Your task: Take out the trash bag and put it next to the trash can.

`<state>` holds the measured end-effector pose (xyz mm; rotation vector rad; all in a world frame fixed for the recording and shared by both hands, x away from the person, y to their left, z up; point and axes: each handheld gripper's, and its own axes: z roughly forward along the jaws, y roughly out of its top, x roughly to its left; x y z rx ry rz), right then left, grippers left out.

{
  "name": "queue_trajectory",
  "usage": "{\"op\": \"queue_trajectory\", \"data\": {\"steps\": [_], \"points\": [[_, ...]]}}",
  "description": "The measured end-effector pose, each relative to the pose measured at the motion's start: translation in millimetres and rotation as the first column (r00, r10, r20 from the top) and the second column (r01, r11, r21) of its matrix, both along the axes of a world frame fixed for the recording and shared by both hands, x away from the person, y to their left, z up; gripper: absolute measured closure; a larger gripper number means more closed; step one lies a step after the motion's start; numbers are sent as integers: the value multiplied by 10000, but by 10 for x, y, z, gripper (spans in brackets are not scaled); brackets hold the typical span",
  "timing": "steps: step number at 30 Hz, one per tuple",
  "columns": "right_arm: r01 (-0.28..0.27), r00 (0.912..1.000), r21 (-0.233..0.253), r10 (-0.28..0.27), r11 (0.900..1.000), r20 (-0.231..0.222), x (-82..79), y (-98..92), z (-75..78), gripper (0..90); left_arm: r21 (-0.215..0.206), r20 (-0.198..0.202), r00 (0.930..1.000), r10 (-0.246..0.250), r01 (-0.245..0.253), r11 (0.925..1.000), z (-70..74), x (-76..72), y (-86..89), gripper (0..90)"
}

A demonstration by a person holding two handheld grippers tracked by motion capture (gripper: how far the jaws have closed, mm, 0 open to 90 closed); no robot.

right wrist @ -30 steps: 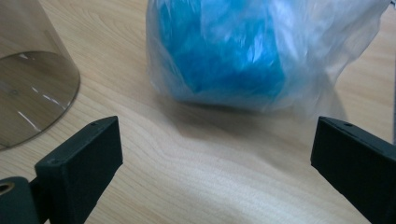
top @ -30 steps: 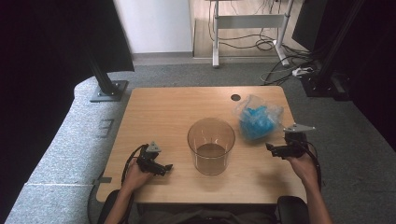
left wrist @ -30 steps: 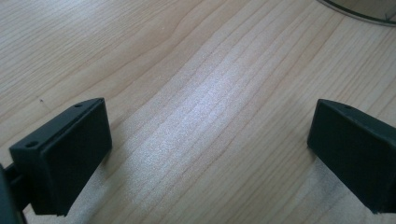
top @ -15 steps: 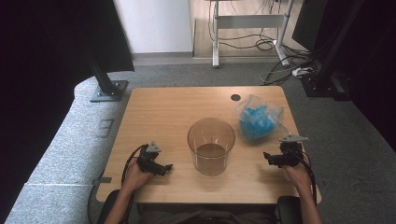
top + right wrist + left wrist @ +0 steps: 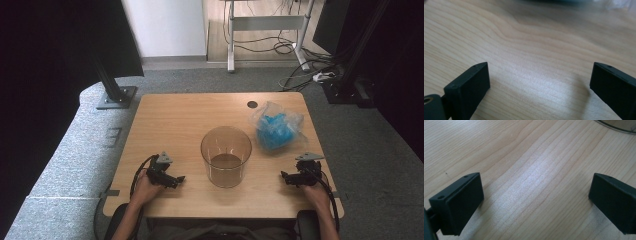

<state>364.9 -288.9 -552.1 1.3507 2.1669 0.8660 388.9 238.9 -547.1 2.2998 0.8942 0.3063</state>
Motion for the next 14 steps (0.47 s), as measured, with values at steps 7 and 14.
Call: {"op": "queue_trajectory", "data": {"steps": [7, 14], "points": [[138, 9999, 407, -138, 9991, -10, -30, 13, -51, 0, -3, -1, 10000, 69, -69, 10000, -1, -3, -6, 0], [163, 9998, 476, -159, 9987, -88, -32, 11, -56, 0, -6, 3, 9999, 140, -140, 9999, -2, -6, -13, 0]]}}
